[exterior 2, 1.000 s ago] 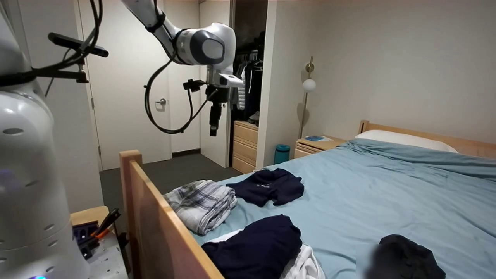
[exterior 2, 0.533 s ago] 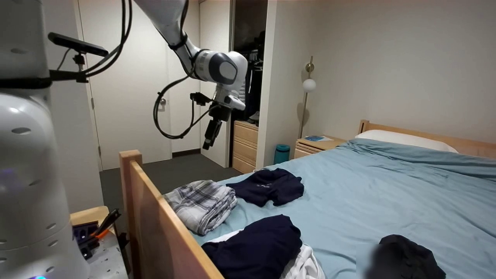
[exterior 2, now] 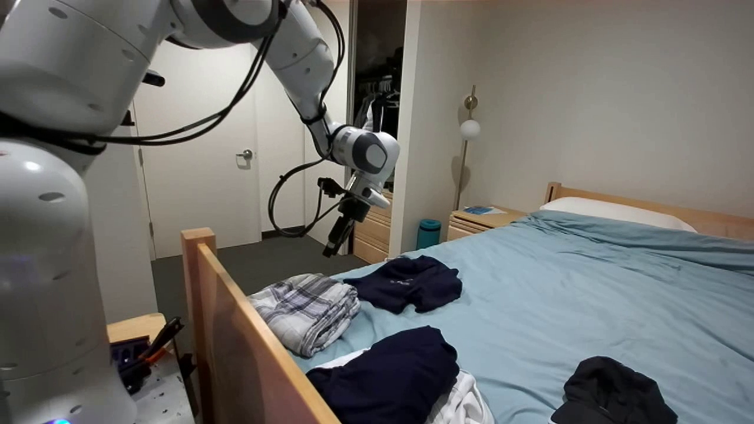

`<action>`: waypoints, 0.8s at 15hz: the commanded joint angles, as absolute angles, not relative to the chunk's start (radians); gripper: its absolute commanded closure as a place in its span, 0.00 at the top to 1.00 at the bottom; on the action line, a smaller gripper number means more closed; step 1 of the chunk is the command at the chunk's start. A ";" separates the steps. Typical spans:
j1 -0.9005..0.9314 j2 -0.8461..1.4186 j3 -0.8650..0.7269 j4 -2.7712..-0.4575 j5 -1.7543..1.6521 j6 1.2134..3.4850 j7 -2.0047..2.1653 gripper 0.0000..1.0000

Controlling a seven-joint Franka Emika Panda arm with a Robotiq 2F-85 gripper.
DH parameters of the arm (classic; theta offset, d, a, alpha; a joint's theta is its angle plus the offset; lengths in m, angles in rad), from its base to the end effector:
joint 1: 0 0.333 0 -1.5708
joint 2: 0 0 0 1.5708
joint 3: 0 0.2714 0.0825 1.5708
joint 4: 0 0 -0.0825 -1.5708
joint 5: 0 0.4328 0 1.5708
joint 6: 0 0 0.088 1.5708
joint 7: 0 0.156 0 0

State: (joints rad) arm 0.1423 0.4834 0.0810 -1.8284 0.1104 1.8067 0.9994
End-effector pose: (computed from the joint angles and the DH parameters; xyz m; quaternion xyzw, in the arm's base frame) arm 0.5587 0.1442 0.1266 0.8843 -0.3892 -0.2429 0.0872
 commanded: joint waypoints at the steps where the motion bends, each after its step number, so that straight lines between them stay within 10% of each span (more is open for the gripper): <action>1: 0.177 0.587 0.051 -1.687 0.119 1.671 1.046 1.00; 12: 0.206 0.675 0.027 -1.548 0.097 1.632 0.993 1.00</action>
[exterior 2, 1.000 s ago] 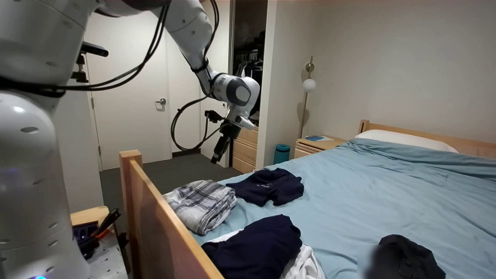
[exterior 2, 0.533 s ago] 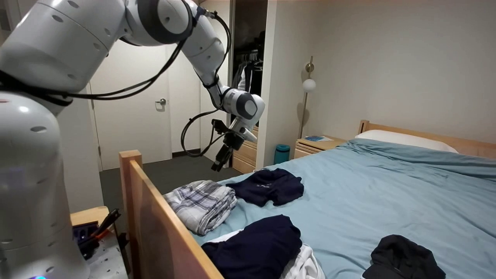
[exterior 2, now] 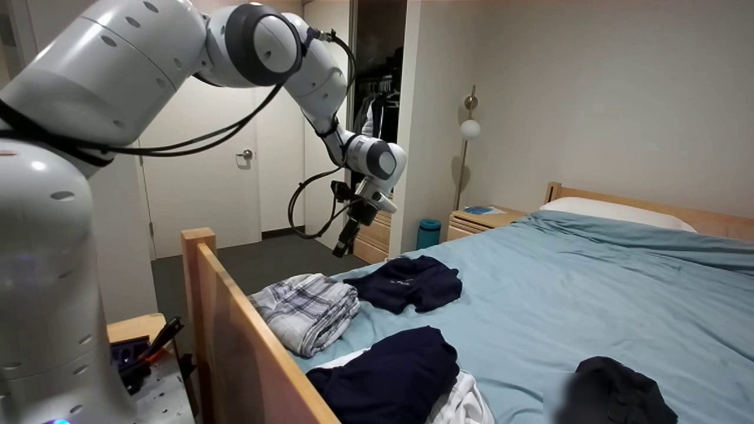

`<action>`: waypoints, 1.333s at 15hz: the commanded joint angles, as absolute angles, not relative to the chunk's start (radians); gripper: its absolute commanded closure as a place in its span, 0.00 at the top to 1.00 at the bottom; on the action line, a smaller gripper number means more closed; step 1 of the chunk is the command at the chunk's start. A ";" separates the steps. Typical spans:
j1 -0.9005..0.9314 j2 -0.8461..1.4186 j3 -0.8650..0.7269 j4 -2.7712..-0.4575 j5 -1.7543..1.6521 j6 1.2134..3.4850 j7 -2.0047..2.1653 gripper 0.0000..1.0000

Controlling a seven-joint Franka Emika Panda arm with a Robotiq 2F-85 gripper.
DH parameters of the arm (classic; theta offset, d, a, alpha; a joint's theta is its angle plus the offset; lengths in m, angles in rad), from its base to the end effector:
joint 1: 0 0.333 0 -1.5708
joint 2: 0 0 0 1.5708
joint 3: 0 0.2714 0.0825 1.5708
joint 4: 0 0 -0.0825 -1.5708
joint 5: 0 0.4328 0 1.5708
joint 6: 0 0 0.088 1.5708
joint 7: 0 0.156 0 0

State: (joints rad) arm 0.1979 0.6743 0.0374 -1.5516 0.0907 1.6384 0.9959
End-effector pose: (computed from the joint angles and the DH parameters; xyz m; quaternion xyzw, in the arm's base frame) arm 0.5946 0.1565 0.1177 0.8812 -0.3701 -0.2676 0.1222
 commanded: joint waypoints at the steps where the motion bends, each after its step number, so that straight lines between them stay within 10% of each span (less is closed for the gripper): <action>1: 0.208 0.680 0.027 -1.545 0.094 1.669 0.981 1.00; 19: 0.199 0.780 0.000 -1.563 0.184 1.522 1.239 1.00; 20: 0.197 0.792 0.001 -1.557 0.193 1.513 1.237 0.85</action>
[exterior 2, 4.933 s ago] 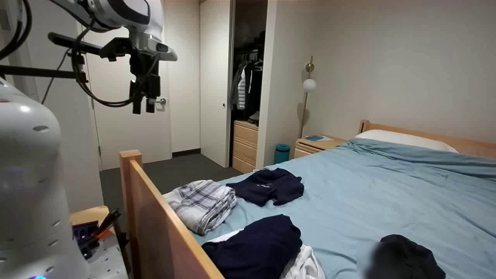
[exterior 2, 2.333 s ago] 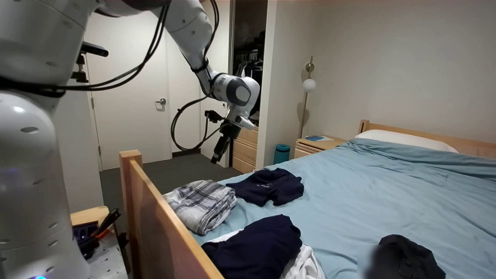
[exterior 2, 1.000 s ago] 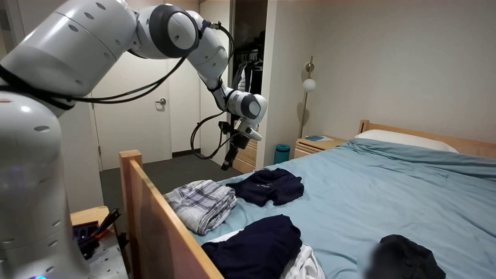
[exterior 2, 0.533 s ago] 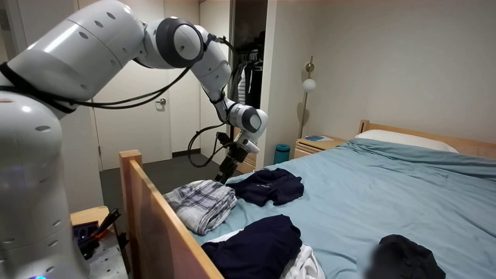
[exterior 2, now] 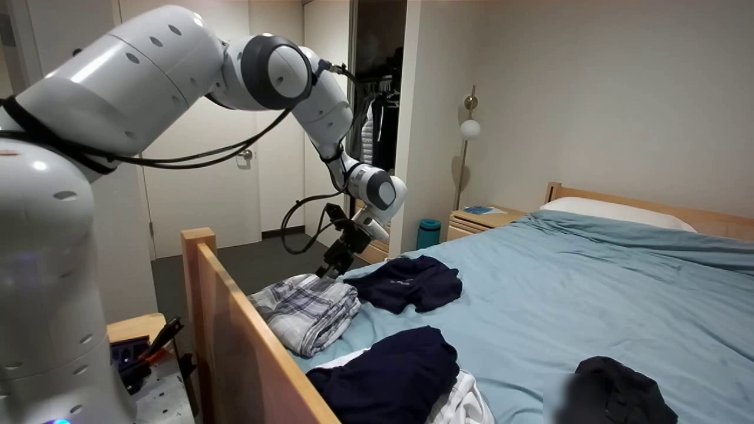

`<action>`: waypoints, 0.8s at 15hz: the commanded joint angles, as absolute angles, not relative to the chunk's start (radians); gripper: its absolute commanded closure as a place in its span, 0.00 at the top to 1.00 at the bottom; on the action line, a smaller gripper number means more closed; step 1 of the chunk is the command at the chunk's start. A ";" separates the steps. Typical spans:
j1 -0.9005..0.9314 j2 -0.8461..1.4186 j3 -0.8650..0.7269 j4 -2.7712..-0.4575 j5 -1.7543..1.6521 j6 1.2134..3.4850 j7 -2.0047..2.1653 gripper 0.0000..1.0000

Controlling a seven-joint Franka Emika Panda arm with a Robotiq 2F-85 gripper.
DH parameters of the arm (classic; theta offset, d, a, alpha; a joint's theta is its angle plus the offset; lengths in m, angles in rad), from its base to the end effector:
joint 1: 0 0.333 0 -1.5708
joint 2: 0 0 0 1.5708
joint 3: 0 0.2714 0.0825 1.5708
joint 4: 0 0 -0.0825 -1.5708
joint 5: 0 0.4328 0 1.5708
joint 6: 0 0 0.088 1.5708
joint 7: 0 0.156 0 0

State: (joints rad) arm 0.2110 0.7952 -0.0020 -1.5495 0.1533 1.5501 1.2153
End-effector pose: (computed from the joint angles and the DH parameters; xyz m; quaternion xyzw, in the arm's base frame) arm 0.5530 0.1418 0.0498 0.7919 -0.4680 -0.3381 0.1988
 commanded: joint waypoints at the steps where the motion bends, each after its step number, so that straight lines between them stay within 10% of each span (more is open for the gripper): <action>1: 0.197 0.798 0.001 -1.552 0.195 1.501 1.234 0.74; 12: 0.187 0.830 -0.001 -1.524 0.194 1.463 1.204 0.07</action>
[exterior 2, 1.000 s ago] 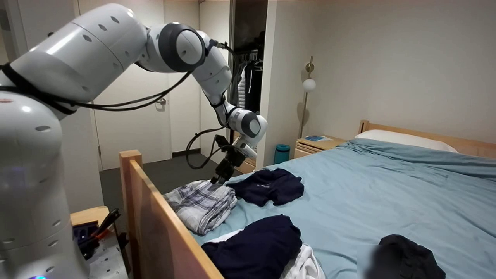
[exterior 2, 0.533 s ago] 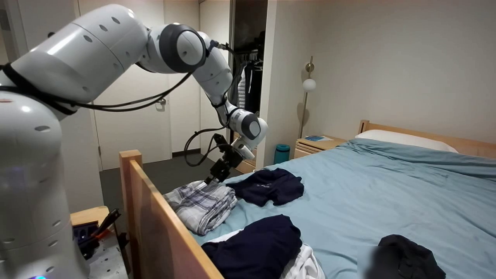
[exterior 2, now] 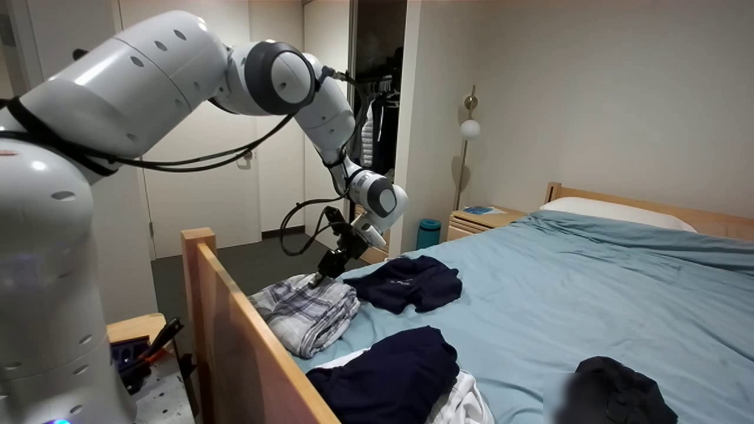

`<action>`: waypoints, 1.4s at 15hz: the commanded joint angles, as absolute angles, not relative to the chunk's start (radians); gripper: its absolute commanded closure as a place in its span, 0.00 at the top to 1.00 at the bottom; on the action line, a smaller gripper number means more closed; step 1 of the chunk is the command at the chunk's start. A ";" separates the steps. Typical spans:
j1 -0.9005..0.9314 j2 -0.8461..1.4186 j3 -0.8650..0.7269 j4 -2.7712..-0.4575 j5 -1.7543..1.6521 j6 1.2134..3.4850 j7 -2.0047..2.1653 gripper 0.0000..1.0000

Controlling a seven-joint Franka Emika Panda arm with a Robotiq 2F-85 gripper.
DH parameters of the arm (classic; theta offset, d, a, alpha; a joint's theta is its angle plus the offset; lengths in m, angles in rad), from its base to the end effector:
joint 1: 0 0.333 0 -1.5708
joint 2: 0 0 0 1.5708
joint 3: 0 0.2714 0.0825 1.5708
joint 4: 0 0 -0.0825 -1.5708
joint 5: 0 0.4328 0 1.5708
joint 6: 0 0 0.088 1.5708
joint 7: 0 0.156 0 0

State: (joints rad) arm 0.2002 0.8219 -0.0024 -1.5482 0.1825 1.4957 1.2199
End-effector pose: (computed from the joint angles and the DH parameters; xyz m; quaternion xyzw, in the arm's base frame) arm 0.5379 0.1377 0.0389 0.7712 -0.4695 -0.3749 0.2105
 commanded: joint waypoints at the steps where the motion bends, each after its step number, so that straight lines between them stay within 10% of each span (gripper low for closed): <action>1: 0.188 0.827 -0.002 -1.519 0.190 1.464 1.204 0.06; 21: 0.240 0.755 -0.067 -1.055 -0.138 1.359 1.268 0.07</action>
State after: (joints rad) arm 0.2299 0.7165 -0.0599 -1.1789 -0.0910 1.4152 1.2748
